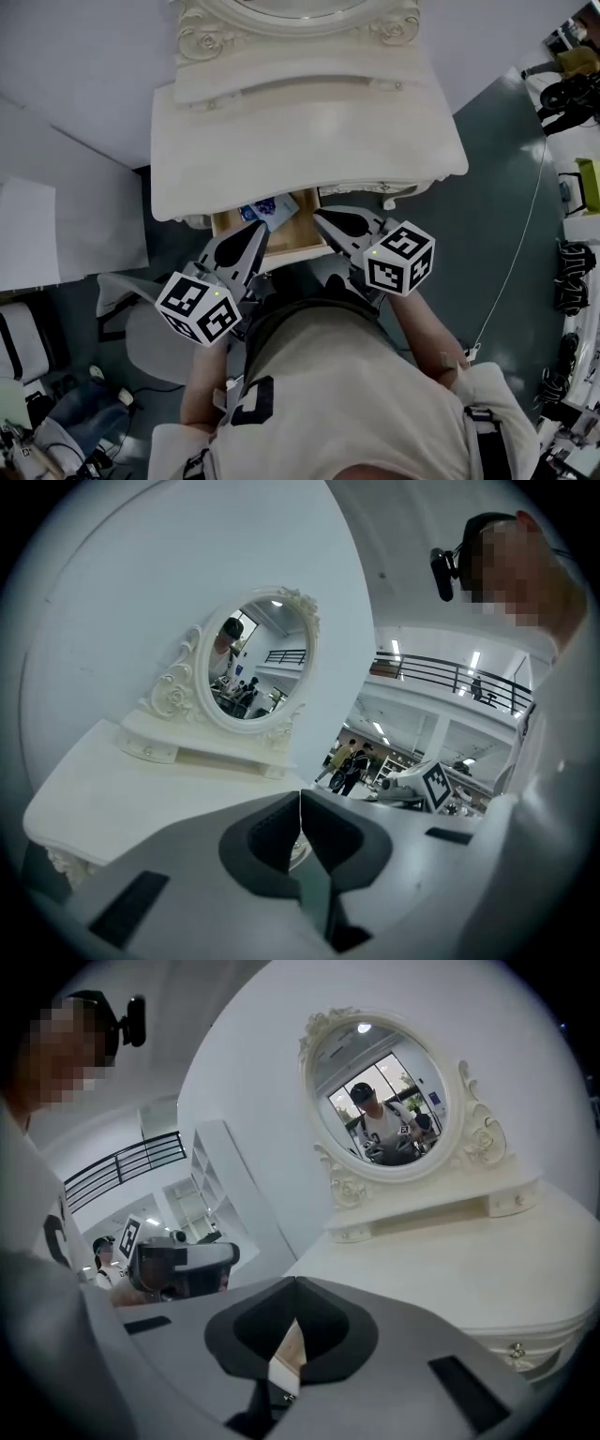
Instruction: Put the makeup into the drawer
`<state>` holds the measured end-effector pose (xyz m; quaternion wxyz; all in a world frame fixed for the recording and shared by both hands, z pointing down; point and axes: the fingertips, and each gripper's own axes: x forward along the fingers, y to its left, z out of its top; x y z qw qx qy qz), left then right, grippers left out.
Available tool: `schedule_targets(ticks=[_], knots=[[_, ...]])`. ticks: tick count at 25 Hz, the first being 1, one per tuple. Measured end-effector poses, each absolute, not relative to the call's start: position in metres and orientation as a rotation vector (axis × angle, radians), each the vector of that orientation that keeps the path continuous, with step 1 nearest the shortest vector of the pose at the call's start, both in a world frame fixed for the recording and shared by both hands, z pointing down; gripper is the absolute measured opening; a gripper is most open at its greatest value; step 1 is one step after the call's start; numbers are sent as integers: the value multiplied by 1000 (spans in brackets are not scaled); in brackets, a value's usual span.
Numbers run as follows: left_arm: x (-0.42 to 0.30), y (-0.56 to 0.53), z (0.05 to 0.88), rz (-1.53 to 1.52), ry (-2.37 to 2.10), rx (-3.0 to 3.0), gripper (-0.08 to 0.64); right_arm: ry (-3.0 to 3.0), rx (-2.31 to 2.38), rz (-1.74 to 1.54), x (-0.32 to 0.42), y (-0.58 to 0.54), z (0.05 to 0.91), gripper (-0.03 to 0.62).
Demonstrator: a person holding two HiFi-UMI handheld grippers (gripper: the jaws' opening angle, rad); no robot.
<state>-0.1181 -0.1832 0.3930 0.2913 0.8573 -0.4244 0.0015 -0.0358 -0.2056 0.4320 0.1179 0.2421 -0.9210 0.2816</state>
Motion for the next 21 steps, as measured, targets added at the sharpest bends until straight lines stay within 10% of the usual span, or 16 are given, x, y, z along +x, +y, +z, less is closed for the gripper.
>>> schedule_targets(ticks=[21], knots=[[-20, -143, 339, 18, -1200, 2490, 57, -2927, 350, 691, 42, -152, 368, 28]])
